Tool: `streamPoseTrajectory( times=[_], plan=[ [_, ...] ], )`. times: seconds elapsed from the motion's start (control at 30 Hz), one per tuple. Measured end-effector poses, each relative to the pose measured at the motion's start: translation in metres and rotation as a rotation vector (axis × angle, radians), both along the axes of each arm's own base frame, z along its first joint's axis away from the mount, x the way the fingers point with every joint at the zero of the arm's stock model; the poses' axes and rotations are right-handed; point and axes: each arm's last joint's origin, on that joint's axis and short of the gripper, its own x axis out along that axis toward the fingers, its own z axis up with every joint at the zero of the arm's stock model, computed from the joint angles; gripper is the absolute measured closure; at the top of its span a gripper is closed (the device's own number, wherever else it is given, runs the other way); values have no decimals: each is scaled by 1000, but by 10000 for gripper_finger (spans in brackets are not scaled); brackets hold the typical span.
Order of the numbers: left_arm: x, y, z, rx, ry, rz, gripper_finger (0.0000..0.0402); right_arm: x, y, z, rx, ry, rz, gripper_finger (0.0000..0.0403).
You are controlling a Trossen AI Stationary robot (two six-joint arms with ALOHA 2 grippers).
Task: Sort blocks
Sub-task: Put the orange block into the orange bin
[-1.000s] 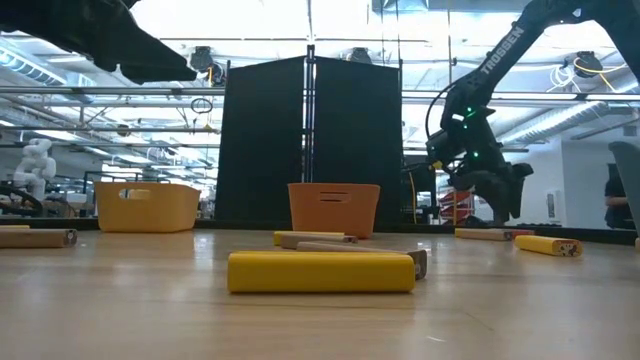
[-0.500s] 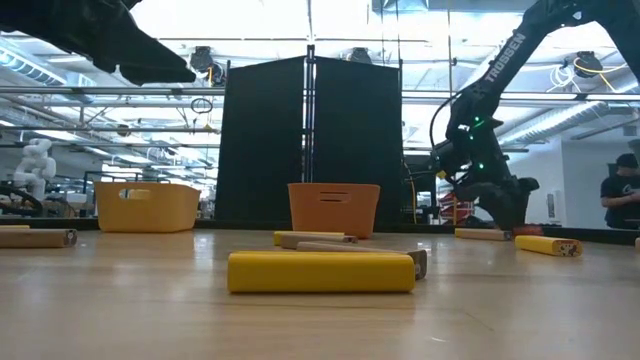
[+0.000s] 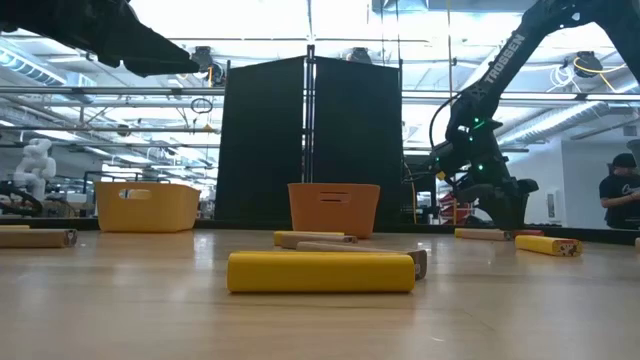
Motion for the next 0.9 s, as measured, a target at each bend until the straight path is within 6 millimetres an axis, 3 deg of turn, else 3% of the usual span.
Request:
streamPoseTrajectory(
  times=[0.27, 0.53, 0.73, 0.9],
  plan=[
    [0, 0, 0, 6, 1, 3, 157, 2, 0, -1, 0, -8, 34, 327],
    [-1, 2, -1, 38, 16, 48, 157, -1, 4, 12, -4, -15, 47, 316],
    [-1, 2, -1, 38, 16, 49, 157, 2, 12, 35, -66, -53, 72, 318],
    [-1, 2, -1, 37, 14, 50, 157, 16, 21, 68, -156, -142, 100, 318]
  ],
)
